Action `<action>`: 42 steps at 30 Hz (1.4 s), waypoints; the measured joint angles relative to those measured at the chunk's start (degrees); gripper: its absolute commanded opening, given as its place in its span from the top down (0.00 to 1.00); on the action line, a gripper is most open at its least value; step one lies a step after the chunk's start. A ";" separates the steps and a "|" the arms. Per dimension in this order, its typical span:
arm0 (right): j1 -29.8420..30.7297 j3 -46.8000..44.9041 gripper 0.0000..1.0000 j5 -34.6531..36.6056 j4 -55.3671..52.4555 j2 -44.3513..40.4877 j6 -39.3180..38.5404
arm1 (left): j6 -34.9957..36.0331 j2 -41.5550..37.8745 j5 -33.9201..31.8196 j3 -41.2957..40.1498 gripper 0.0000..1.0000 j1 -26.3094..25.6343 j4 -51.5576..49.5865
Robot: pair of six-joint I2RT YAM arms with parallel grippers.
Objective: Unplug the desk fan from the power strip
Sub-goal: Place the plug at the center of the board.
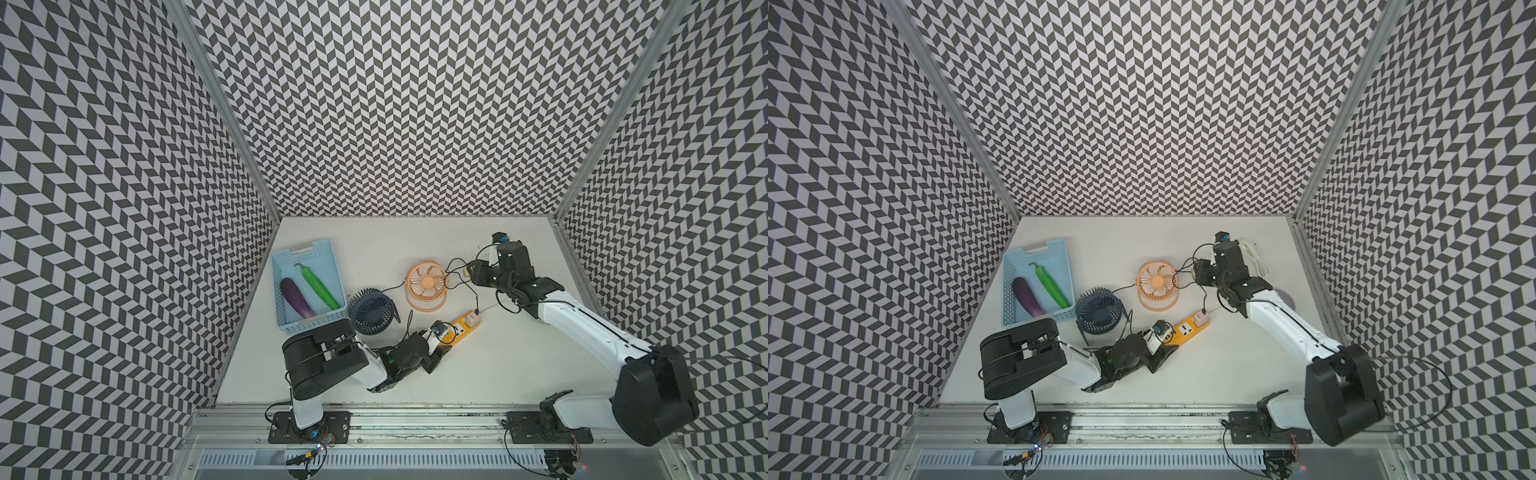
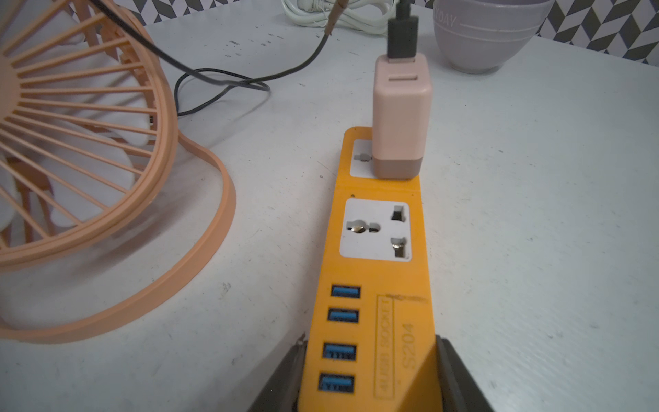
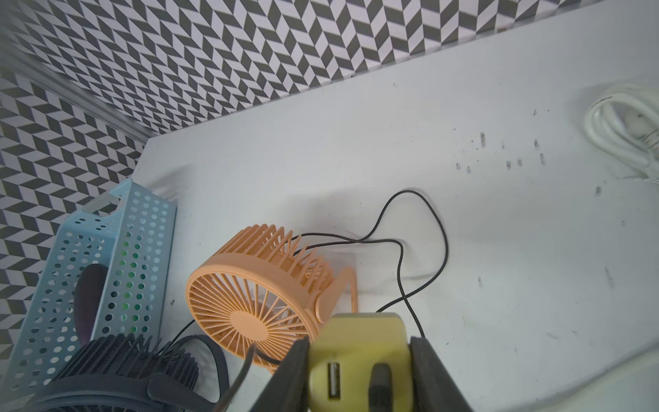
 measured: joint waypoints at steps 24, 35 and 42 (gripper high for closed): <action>-4.15 4.85 0.95 -11.21 3.30 14.36 3.04 | -0.04 0.61 0.00 0.81 0.68 -0.22 -0.26; -4.50 -0.92 0.93 -13.11 3.32 13.64 1.75 | -0.02 0.63 0.00 0.81 0.68 -0.22 -0.24; -4.50 -1.20 0.85 -15.56 3.13 13.97 0.87 | -0.02 0.81 0.04 1.03 0.68 -0.24 -0.24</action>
